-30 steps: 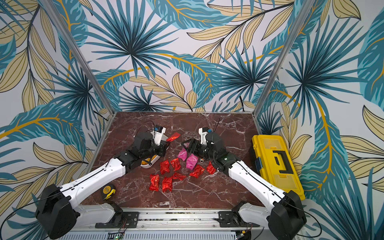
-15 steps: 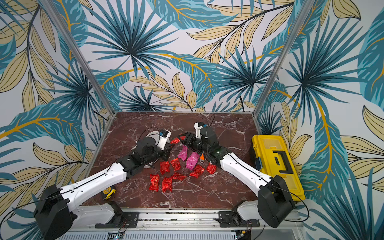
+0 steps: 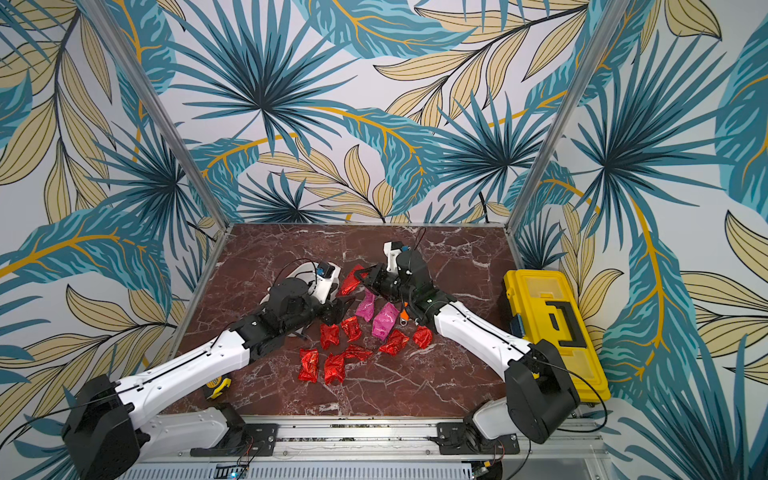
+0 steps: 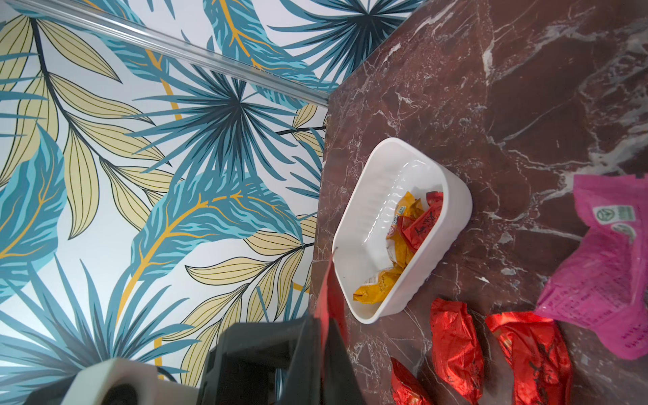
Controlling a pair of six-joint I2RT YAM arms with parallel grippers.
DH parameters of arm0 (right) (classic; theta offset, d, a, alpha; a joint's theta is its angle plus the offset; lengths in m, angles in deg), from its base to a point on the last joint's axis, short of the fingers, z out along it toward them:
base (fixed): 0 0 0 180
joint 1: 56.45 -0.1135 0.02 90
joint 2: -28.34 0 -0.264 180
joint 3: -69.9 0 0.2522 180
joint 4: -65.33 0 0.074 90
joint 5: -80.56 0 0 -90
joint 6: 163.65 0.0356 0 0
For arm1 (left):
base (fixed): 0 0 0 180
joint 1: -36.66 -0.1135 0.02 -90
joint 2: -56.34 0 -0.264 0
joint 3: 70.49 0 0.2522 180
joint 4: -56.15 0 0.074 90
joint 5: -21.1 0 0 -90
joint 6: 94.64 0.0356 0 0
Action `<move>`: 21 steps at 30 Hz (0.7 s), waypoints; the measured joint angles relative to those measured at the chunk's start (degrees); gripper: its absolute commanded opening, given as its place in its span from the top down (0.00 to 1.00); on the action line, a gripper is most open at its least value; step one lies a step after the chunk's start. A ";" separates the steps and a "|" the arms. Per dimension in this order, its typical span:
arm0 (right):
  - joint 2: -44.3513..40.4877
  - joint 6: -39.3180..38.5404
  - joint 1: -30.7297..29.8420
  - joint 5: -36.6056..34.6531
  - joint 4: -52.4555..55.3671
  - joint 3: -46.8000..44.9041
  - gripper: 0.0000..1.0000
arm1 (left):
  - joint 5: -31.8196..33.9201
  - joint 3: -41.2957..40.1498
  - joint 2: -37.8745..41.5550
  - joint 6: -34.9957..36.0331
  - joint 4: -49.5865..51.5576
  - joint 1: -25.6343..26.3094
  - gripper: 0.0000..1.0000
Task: Take the tea bags out of the storage box
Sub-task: Place the tea bag at the center of the board.
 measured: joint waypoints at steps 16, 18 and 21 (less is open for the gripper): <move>-6.03 -22.75 2.99 -8.74 20.50 0.52 0.99 | 1.99 -11.23 18.23 -24.06 1.99 -13.66 0.00; -2.49 -25.49 2.84 -7.26 21.22 2.45 0.98 | 1.95 -10.62 16.63 -27.19 6.58 -16.92 0.00; 4.55 -28.09 2.19 -3.93 21.16 6.71 0.99 | 1.53 -9.16 13.11 -29.97 12.33 -19.96 0.00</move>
